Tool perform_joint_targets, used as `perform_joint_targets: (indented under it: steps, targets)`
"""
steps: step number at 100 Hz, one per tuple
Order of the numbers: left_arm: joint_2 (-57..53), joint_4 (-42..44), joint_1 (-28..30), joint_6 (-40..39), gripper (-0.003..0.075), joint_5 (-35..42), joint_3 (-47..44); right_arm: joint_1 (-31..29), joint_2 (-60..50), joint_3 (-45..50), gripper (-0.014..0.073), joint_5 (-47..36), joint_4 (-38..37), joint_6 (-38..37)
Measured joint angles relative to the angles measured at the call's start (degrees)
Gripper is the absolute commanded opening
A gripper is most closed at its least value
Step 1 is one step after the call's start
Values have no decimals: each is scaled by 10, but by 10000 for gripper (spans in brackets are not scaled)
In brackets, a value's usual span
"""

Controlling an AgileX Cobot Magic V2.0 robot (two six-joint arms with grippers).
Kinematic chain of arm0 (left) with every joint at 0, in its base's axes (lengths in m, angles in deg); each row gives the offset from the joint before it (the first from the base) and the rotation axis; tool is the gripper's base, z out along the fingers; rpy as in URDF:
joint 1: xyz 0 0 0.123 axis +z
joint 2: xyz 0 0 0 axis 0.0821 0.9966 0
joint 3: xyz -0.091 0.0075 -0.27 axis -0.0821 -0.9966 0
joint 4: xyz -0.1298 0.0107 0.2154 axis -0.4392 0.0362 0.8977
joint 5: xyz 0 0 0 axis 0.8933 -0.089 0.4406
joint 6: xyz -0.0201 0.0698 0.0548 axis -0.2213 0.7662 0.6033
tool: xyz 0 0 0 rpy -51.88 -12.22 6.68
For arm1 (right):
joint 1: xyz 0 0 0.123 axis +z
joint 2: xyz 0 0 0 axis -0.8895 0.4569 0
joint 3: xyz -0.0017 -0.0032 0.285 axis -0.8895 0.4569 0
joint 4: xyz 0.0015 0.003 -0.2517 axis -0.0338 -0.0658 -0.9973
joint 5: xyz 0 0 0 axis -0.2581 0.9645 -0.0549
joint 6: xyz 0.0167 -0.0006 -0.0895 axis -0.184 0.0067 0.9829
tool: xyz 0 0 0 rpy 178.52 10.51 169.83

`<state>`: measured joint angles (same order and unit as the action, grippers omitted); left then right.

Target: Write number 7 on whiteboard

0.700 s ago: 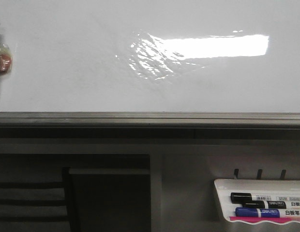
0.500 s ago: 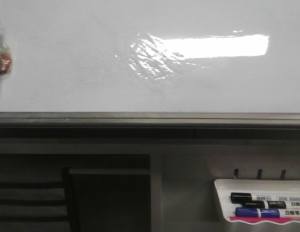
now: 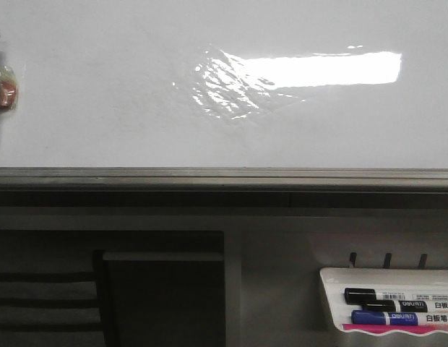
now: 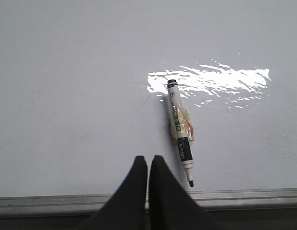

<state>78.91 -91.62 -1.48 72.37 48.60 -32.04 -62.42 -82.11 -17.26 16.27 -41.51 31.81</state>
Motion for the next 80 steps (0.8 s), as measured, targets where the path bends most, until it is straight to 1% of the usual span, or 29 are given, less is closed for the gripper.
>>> perform_joint_targets:
  steps: [18, 27, 36, 45, 59, 80]
  targets:
    - [0, 0, 0, 0, -20, 4, 0, 0, 0, 0, -71, -1, 0, 0]
    - [0, -7, 0, 0, -20, 24, 0, 0, 0, 0, -71, -6, 0, -1]
    - [0, -16, 0, 0, -20, 27, 4, 0, 0, -5, -71, 15, 4, -1]
    - [0, -44, 0, -1, -20, -4, 29, 0, 0, -35, -71, 57, 5, -1]
    - [20, -62, 0, -1, -20, -66, 106, 0, 14, -111, -71, 104, 6, -1]
    - [127, -38, 0, -1, -20, -175, 228, 0, 117, -217, -71, 176, 6, -1]
